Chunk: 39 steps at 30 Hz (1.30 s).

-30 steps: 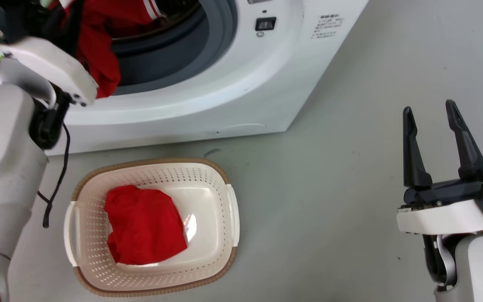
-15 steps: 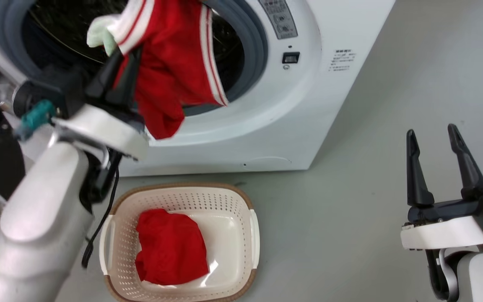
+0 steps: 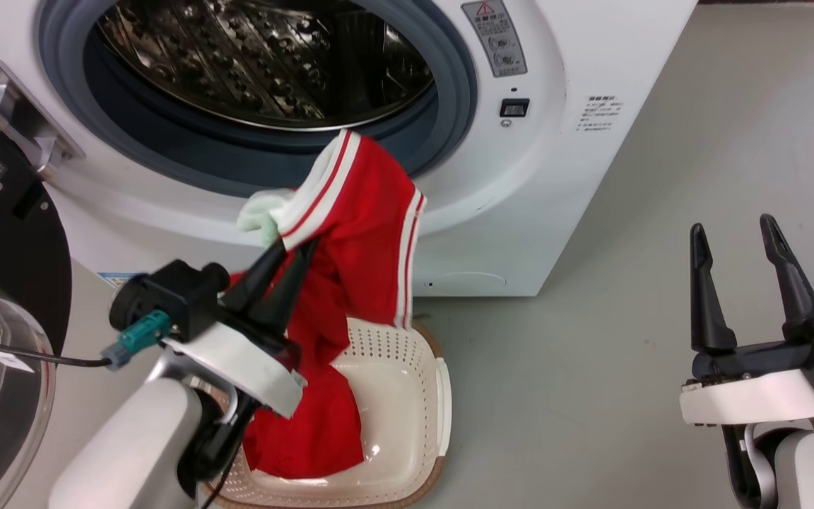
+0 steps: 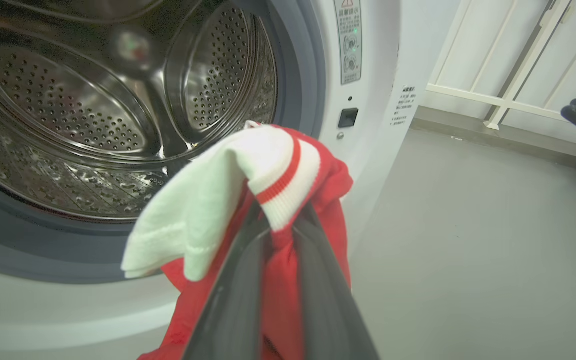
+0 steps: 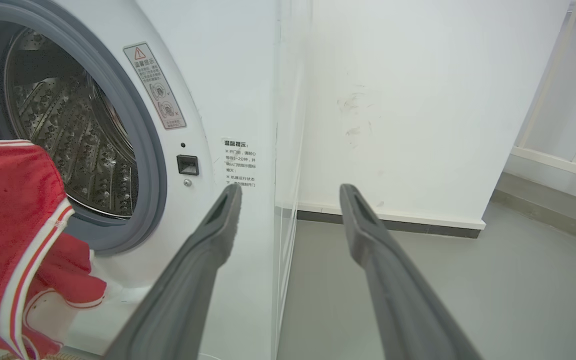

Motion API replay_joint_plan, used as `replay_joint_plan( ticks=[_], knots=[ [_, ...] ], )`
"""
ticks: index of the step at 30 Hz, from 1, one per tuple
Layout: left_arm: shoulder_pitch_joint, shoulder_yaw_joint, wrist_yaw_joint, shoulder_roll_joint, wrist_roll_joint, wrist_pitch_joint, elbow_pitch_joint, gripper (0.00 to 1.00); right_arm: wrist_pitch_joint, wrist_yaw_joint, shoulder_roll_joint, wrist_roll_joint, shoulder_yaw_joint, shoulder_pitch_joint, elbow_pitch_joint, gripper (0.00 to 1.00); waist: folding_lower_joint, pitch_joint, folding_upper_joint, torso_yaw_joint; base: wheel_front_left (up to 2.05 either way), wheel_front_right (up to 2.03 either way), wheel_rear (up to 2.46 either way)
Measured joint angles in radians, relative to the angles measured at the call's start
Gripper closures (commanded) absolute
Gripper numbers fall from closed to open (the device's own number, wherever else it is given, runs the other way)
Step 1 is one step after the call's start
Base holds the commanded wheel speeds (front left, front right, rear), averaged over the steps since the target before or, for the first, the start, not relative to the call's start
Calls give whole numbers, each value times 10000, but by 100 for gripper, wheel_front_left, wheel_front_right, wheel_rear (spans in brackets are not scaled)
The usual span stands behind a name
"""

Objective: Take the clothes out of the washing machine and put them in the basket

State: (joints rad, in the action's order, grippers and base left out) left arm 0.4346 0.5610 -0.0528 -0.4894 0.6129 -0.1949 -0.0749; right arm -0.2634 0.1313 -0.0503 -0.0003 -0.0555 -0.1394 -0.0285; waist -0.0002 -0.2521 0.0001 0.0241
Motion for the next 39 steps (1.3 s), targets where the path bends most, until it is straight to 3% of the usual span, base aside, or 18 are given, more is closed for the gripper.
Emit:
replay_joint_plan(
  ticks=[6,13,24,33,39],
  knots=[
    [-310,589,-291,54,182,439,-759,100,0,0,0,-15,2,-116,-102,0,1,-624,0,86,0,0,0],
    [446,1607,-694,280,134,715,-2907,100,0,-2,-2,-104,4,-635,-284,0,3,-1825,0,380,0,0,0],
    [2484,3018,-761,817,297,50,-5536,100,0,-2,-4,-29,56,-1246,-522,0,4,-3825,0,997,0,0,0],
    [4096,3887,-763,805,658,-405,-7542,100,2,0,-4,98,219,-1577,-694,0,4,-5226,0,1465,0,0,0],
    [4568,4809,-765,1047,1670,-69,-8744,100,0,0,-4,198,267,-1903,-771,0,4,-6274,-1,1764,0,0,0]
  ],
)
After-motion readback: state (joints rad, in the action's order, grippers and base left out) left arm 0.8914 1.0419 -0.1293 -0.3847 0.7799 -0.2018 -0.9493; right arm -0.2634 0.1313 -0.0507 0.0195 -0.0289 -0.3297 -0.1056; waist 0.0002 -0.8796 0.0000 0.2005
